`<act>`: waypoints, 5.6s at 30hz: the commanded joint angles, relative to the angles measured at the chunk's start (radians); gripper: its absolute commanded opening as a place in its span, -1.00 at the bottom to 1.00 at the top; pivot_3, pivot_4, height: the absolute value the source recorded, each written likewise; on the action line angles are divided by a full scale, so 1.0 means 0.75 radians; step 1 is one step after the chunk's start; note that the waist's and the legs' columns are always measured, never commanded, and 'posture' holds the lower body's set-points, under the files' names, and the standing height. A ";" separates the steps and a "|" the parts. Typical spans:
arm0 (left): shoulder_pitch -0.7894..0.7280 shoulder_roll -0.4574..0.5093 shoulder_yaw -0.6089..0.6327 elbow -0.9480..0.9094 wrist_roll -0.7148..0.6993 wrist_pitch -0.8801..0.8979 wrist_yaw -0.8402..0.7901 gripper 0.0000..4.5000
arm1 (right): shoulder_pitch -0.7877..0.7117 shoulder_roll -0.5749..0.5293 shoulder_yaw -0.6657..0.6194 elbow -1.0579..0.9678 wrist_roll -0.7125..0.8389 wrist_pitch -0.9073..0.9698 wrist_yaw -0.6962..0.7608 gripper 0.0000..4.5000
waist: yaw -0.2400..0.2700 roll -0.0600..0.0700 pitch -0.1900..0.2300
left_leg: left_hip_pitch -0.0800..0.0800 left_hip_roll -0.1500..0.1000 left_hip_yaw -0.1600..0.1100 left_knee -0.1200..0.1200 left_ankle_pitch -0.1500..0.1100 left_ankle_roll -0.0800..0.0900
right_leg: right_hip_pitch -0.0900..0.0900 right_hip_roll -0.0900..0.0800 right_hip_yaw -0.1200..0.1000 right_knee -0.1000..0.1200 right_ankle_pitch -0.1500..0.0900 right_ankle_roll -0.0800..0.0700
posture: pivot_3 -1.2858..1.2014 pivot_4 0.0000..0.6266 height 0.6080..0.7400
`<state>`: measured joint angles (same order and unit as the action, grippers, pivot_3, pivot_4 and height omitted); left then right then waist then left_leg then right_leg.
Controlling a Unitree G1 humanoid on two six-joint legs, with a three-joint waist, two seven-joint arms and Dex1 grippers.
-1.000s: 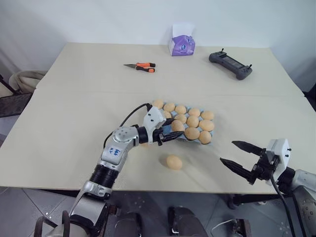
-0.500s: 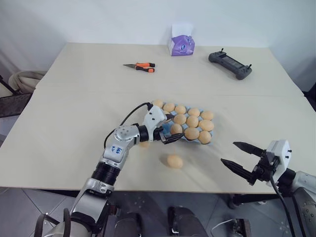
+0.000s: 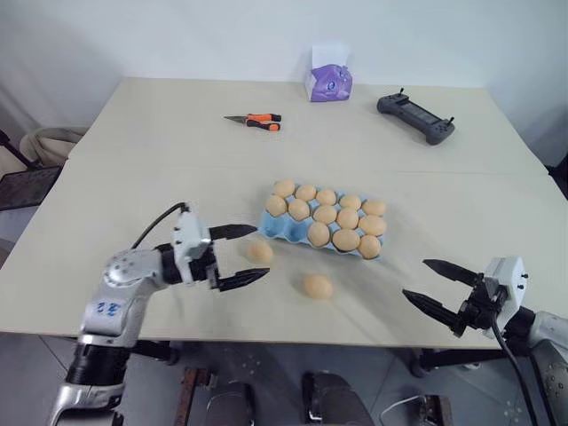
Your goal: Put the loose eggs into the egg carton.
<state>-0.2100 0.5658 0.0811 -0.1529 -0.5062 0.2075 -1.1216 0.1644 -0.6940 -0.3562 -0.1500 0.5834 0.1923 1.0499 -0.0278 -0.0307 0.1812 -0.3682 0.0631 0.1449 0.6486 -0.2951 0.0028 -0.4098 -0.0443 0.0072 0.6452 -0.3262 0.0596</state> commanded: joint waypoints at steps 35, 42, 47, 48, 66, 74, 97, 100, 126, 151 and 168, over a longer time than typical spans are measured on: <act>-0.233 -0.240 -0.478 0.025 0.287 0.062 0.229 0.98 | -0.103 -0.015 0.003 0.160 -0.044 -0.090 0.089 1.00 | -0.001 0.004 0.002 | -0.001 0.000 0.001 0.001 -0.001 0.002 | 0.000 0.002 0.002 -0.002 0.002 0.002 | 0.03 -0.52 1.00; -0.287 -0.256 -0.568 0.066 0.346 0.102 0.200 0.98 | -0.052 0.001 -0.002 0.080 -0.039 -0.075 0.025 1.00 | 0.000 0.004 0.002 | -0.001 0.000 0.001 0.001 0.000 0.000 | -0.001 0.003 0.002 -0.001 0.002 0.002 | 0.03 -0.52 1.00; -0.293 -0.247 -0.598 0.069 0.387 0.168 0.223 0.98 | 0.006 0.003 -0.013 -0.012 -0.020 -0.045 -0.027 1.00 | 0.000 0.004 0.002 | 0.000 0.000 0.001 0.001 0.000 0.001 | 0.000 0.002 0.002 0.000 0.002 0.002 | 0.03 -0.52 1.00; -0.293 -0.254 -0.596 0.073 0.389 0.167 0.230 0.98 | 0.012 0.002 -0.015 -0.026 -0.016 -0.038 -0.035 1.00 | 0.000 0.004 0.002 | 0.000 0.000 0.001 0.001 0.000 0.001 | 0.000 0.002 0.002 0.000 0.002 0.002 | 0.03 -0.52 1.00; -0.307 -0.319 -0.425 0.016 0.240 0.244 0.287 0.13 | 0.085 -0.026 -0.033 -0.281 0.108 0.072 -0.021 1.00 | 0.001 0.004 0.002 | -0.001 0.000 0.000 0.002 0.000 0.001 | 0.000 0.002 0.001 0.000 0.002 0.002 | 0.03 -0.52 1.00; -0.420 -0.369 -0.228 0.091 0.176 0.291 0.437 0.13 | 0.057 0.008 0.012 -0.359 0.100 0.131 -0.109 1.00 | 0.001 0.004 0.002 | -0.001 -0.001 0.000 0.002 0.001 0.001 | 0.000 0.002 0.001 0.000 0.003 0.003 | 0.03 -0.52 1.00; -0.248 -0.152 -0.511 -0.184 0.132 0.527 0.191 0.13 | 0.069 0.014 0.020 -0.331 0.070 0.153 -0.168 1.00 | 0.000 0.004 0.002 | -0.001 -0.001 0.000 0.001 0.004 0.002 | 0.000 0.002 0.002 -0.001 0.007 0.001 | 0.03 -0.52 1.00; -0.259 -0.157 -0.543 -0.132 0.170 0.501 0.189 0.13 | 0.067 0.018 0.025 -0.305 0.059 0.136 -0.159 1.00 | 0.001 0.004 0.002 | -0.001 -0.001 0.000 0.001 0.004 0.002 | 0.000 0.002 0.002 -0.002 0.007 0.001 | 0.03 -0.52 1.00; -0.338 -0.306 -0.627 0.167 0.376 0.271 0.238 0.13 | 0.116 0.027 -0.007 -0.095 0.020 -0.049 -0.036 1.00 | 0.003 0.004 0.002 | -0.002 -0.001 0.000 0.001 0.004 0.003 | 0.000 0.002 0.002 -0.003 0.007 0.001 | 0.03 -0.52 1.00; -0.359 -0.408 -0.667 0.226 0.439 0.221 0.259 0.05 | 0.122 0.031 -0.003 0.039 -0.016 -0.141 0.021 1.00 | 0.001 0.004 0.002 | -0.001 -0.001 0.000 0.001 0.004 0.003 | 0.000 0.002 0.002 -0.002 0.007 0.001 | 0.03 -0.52 1.00; -0.451 -0.443 -0.279 0.118 0.285 0.363 0.499 -0.45 | 0.121 0.023 -0.003 0.040 -0.019 -0.130 0.014 1.00 | 0.002 0.004 0.002 | -0.002 -0.001 -0.001 0.002 0.004 0.003 | 0.000 0.002 0.001 -0.002 0.007 0.001 | 0.03 -0.52 1.00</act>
<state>-0.5148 0.2429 -0.1771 -0.0254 -0.2644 0.4643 -0.7903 0.2557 -0.6721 -0.3318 -0.1124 0.5687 0.1070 1.0570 -0.0262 -0.0276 0.1830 -0.3694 0.0624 0.1445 0.6498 -0.2922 0.0048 -0.4099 -0.0431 0.0083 0.6439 -0.3208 0.0609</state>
